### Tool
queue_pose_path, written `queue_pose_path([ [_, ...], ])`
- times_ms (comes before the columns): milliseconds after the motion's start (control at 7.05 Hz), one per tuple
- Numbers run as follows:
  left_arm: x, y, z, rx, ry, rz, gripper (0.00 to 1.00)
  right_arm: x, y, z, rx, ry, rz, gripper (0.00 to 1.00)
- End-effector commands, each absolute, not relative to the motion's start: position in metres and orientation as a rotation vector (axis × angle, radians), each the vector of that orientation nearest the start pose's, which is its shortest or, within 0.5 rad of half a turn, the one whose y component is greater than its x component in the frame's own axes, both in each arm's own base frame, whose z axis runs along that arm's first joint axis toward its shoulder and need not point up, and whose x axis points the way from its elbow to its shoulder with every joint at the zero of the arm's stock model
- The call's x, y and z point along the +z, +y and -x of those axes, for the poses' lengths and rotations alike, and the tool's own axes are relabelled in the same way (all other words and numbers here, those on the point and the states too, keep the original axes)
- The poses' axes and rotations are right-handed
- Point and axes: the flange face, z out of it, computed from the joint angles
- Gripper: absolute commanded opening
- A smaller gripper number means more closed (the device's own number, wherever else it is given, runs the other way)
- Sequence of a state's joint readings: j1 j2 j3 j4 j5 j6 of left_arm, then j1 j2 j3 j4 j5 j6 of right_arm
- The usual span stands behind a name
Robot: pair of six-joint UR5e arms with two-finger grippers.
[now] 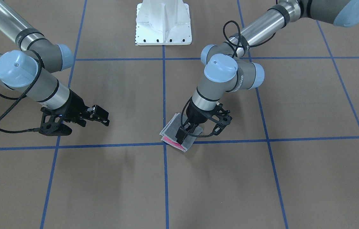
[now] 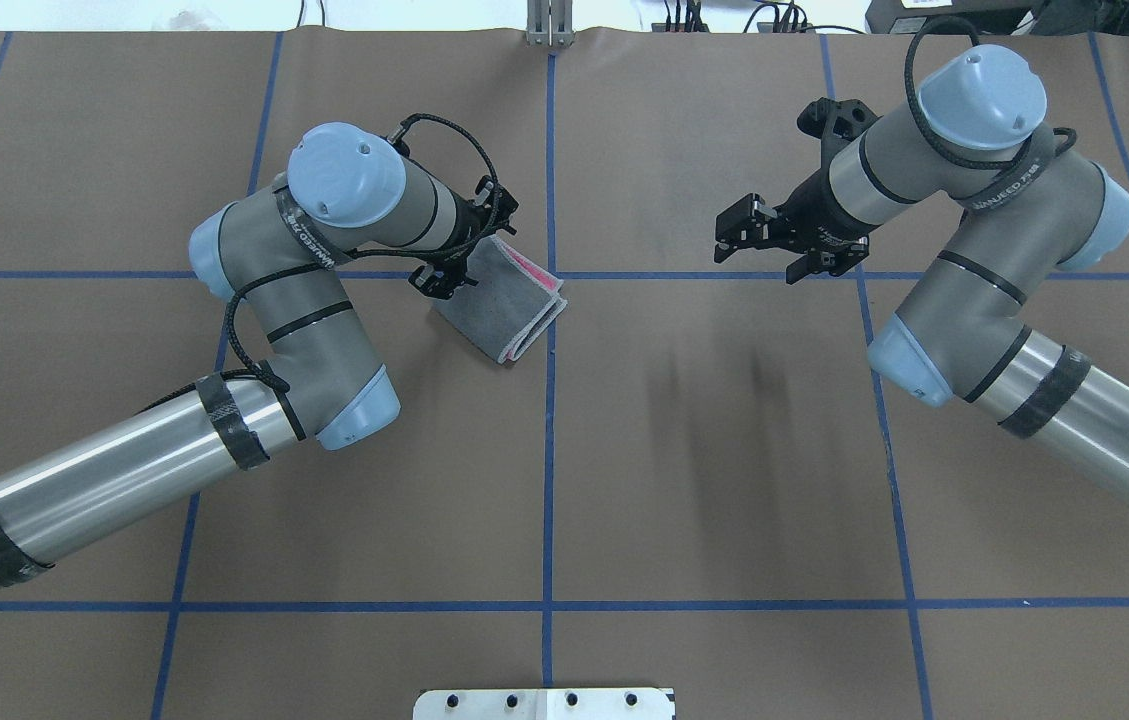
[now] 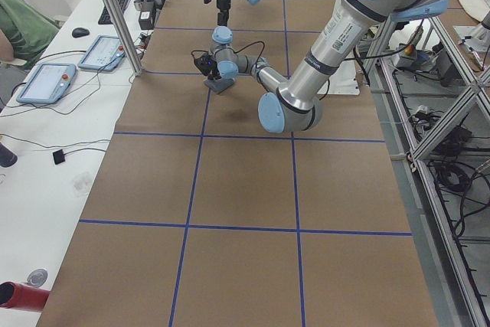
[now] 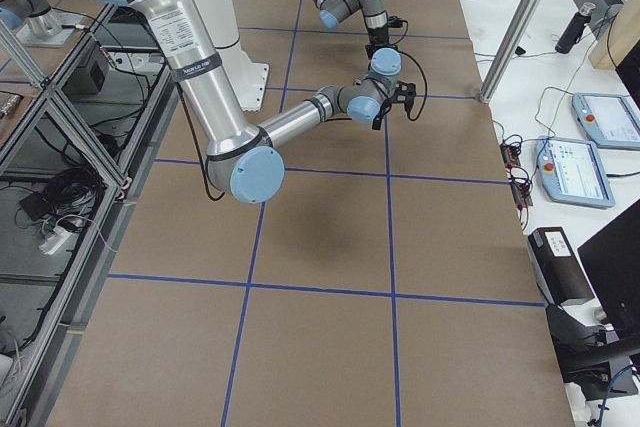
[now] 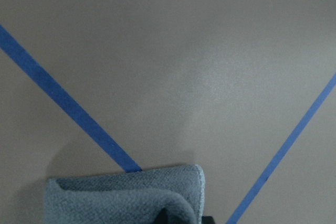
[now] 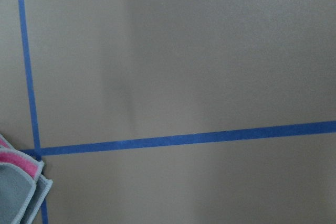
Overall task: Fold towel twice with both arms
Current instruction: 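Lay the folded end on the far end and open the left gripper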
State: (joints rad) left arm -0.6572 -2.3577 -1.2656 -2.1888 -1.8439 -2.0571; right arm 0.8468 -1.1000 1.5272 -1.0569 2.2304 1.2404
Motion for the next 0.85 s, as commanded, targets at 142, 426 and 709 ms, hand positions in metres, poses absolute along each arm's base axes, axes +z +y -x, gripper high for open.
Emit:
queue_pose_path([
  [142,0.223,-0.565,-0.561,-0.869,1.152,0.160,1.00,0.349,-0.553,0.392,0.150,-1.082,0.005,1.00],
  [426,0.231,-0.576,-0.575,-0.872,1.140,0.158,1.00,0.349,-0.553,0.392,0.150,-1.082,0.005,1.00],
  [709,0.250,-0.585,-0.580,-0.873,1.144,0.150,1.00,0.349,-0.553,0.392,0.150,-1.082,0.005,1.00],
])
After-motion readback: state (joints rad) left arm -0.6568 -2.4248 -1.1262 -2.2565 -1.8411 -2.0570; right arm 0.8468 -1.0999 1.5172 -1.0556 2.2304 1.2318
